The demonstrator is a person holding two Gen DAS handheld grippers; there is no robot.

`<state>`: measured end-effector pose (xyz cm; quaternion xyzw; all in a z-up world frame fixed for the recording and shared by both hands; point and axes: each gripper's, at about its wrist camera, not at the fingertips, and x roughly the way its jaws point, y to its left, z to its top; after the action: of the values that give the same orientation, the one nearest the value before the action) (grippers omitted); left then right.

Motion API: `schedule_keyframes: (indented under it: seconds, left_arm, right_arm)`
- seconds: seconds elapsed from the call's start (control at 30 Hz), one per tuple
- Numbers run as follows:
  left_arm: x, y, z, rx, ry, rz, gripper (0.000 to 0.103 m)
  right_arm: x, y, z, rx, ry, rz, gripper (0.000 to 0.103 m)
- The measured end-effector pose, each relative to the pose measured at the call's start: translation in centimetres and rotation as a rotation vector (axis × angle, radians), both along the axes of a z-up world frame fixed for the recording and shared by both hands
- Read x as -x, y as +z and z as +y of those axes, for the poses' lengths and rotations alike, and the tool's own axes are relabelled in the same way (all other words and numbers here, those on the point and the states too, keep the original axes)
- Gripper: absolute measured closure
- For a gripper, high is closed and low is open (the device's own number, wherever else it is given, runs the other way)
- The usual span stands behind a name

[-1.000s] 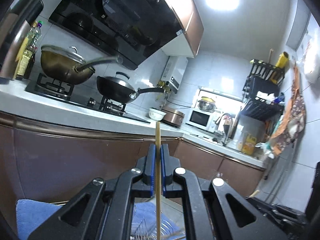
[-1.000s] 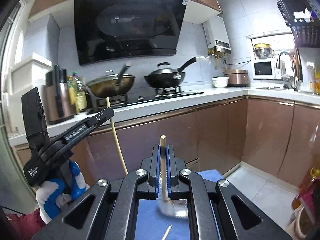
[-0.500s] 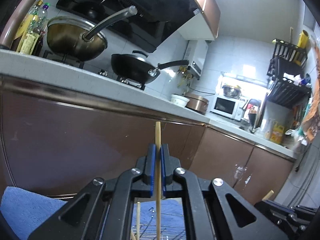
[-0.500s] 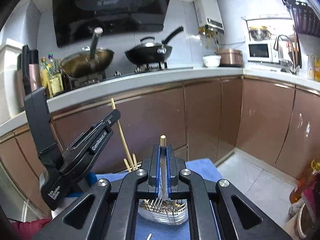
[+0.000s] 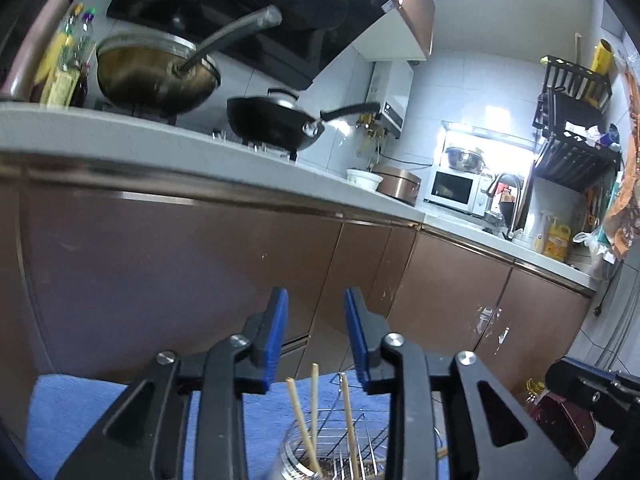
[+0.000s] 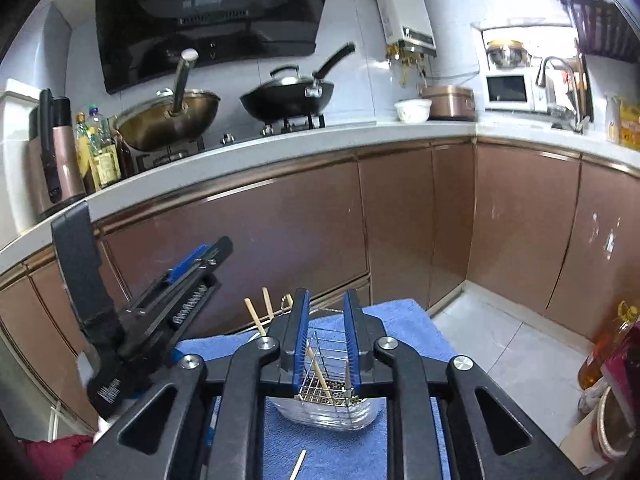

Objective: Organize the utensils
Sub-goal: 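Open both tools to drop the chopsticks into the glass holder, then withdraw both open tools from the holder back over the towel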

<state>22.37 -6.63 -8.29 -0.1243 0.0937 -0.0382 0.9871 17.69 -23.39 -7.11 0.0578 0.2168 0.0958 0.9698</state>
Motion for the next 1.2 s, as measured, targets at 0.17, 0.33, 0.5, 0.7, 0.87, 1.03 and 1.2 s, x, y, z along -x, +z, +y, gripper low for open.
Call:
schedule_keyframes:
  seconds: [0.17, 0.33, 0.5, 0.7, 0.87, 1.03, 1.2]
  left_arm:
    - [4.9, 3.5, 3.0, -0.025, -0.015, 0.012, 0.064]
    - [10.0, 5.8, 5.5, -0.060, -0.008, 0.003, 0.059]
    - [15.2, 7.4, 8.0, -0.077, -0.011, 0.000, 0.055]
    - [20.3, 8.0, 9.3, -0.127, -0.017, 0.020, 0.052]
    - [23.9, 7.6, 9.9, -0.133, -0.032, 0.031, 0.051]
    - [26.3, 7.6, 10.4, -0.124, -0.036, 0.022, 0.044]
    - [27.7, 7.1, 10.0, -0.161, -0.003, 0.024, 0.039]
  right_arm:
    - [4.1, 2.6, -0.3, 0.009, -0.020, -0.046, 0.083]
    - [8.3, 4.4, -0.5, -0.001, -0.030, -0.075, 0.083]
    - [11.8, 5.4, -0.2, -0.005, -0.038, -0.092, 0.082]
    - [15.8, 5.7, 0.0, -0.021, -0.041, -0.103, 0.081]
    - [18.8, 5.4, 0.4, -0.042, -0.038, -0.107, 0.075]
    - [21.2, 5.2, 0.8, -0.044, -0.039, -0.118, 0.062]
    - [23.3, 4.5, 0.4, -0.059, -0.053, -0.119, 0.054]
